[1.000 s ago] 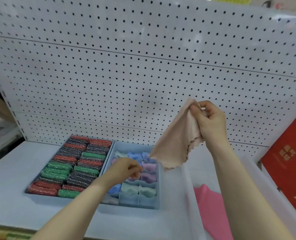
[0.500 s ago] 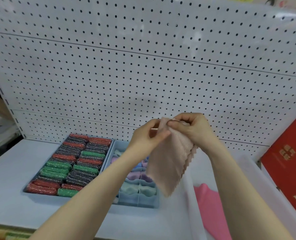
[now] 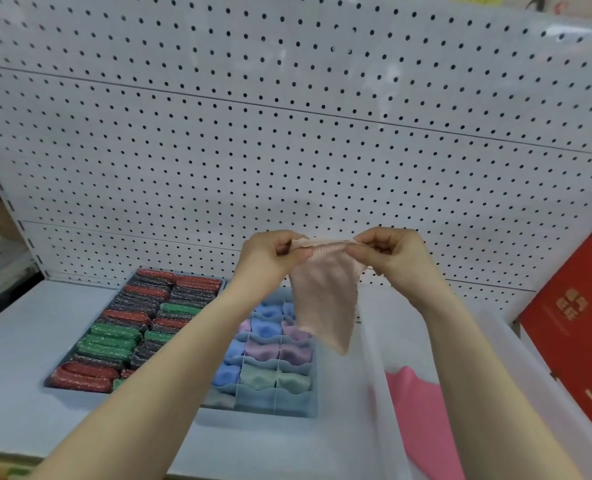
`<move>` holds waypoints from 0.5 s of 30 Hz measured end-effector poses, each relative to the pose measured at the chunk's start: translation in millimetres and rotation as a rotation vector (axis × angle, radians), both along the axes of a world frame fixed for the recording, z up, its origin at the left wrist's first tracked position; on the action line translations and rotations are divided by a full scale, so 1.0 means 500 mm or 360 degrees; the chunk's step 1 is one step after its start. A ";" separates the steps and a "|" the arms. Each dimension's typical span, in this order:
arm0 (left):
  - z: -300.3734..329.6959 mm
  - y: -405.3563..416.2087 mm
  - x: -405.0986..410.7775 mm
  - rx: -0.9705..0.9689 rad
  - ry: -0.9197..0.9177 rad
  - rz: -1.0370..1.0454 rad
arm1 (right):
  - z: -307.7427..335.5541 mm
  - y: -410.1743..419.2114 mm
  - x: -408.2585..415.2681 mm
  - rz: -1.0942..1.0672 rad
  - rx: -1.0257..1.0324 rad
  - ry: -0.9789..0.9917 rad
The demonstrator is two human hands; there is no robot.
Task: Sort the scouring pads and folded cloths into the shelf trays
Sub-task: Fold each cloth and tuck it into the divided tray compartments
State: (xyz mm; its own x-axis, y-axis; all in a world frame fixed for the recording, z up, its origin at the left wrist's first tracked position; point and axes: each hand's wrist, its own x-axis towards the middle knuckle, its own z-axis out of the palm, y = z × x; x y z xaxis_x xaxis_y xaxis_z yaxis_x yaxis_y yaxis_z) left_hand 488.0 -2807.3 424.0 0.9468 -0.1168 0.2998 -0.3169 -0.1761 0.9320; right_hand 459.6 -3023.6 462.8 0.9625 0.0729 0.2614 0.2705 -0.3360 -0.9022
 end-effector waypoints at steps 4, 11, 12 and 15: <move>0.004 0.011 -0.005 -0.0087 -0.0041 0.0062 | -0.001 -0.004 0.001 -0.0037 0.0020 -0.0037; 0.011 0.019 -0.015 -0.0137 0.0007 0.0020 | 0.002 0.001 0.001 0.0011 -0.0072 -0.0055; 0.013 0.020 -0.017 -0.0190 0.0015 0.0013 | 0.004 0.003 0.000 0.0021 -0.0056 -0.0043; 0.019 0.026 -0.021 -0.0330 0.0082 -0.0056 | 0.003 0.004 -0.003 0.0038 0.0058 0.0007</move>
State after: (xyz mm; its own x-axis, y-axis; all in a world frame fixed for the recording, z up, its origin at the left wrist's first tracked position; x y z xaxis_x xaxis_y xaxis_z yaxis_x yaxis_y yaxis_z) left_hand 477.7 -2794.3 433.7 0.9579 -0.0906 0.2724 -0.2706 0.0314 0.9622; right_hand 458.3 -3021.6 464.5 0.9618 0.0863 0.2598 0.2737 -0.2964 -0.9150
